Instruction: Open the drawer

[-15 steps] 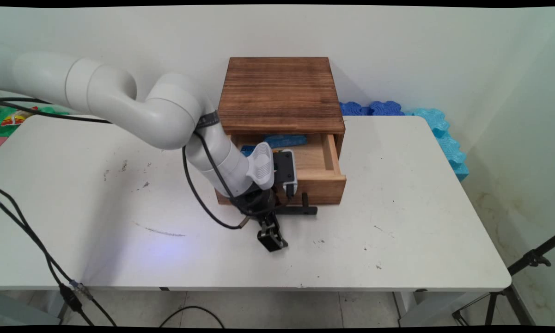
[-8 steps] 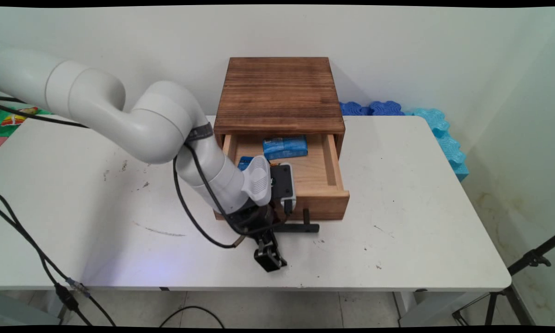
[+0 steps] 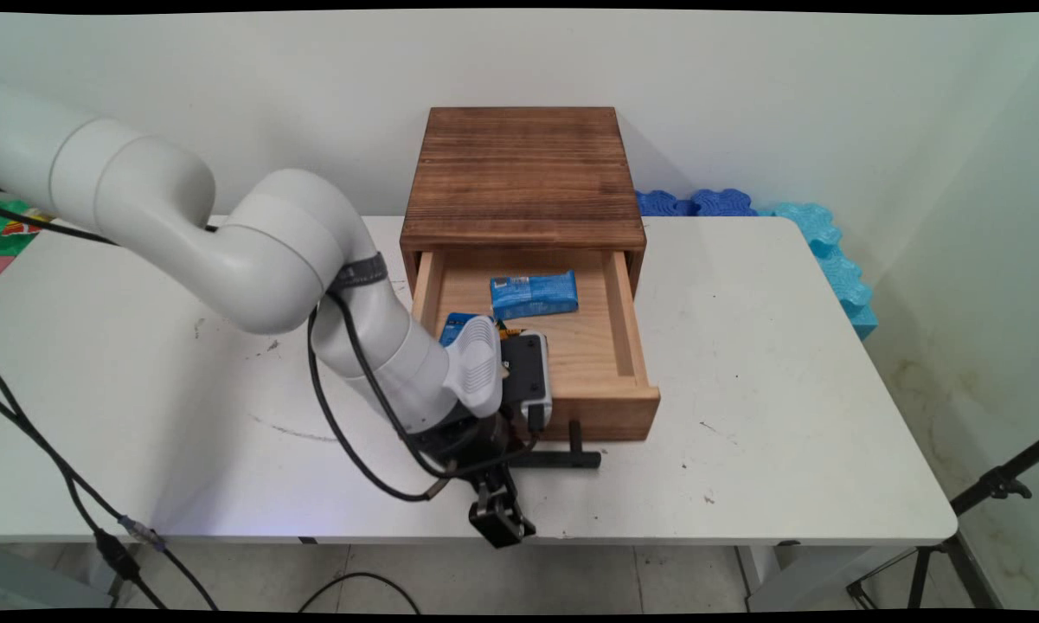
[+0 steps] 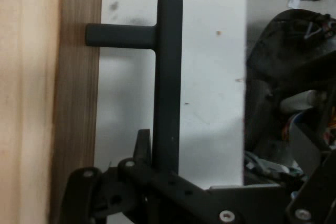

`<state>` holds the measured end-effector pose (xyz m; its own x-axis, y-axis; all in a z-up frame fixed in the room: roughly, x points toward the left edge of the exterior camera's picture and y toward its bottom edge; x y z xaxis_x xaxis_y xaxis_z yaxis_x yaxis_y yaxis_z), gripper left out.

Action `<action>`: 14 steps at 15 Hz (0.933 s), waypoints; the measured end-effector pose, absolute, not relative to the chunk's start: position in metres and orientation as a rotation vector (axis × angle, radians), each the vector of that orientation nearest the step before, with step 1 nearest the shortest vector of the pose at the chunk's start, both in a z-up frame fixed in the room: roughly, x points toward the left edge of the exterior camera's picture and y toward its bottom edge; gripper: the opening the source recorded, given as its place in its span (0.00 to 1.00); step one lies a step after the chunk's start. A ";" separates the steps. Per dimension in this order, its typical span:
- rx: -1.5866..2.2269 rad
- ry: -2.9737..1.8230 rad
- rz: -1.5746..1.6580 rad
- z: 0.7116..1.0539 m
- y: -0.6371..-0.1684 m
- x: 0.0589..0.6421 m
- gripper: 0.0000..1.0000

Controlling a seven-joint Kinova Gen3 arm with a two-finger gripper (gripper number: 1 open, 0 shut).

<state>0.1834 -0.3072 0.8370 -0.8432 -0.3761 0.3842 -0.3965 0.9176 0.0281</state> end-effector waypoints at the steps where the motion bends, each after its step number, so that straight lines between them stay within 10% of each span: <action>1: 0.564 -2.689 0.066 0.838 -0.303 0.182 1.00; 14: 0.561 -2.672 0.002 0.844 -0.268 0.171 1.00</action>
<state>0.1706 -0.2677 0.8439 -0.8356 -0.3848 0.3920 -0.3855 0.9192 0.0805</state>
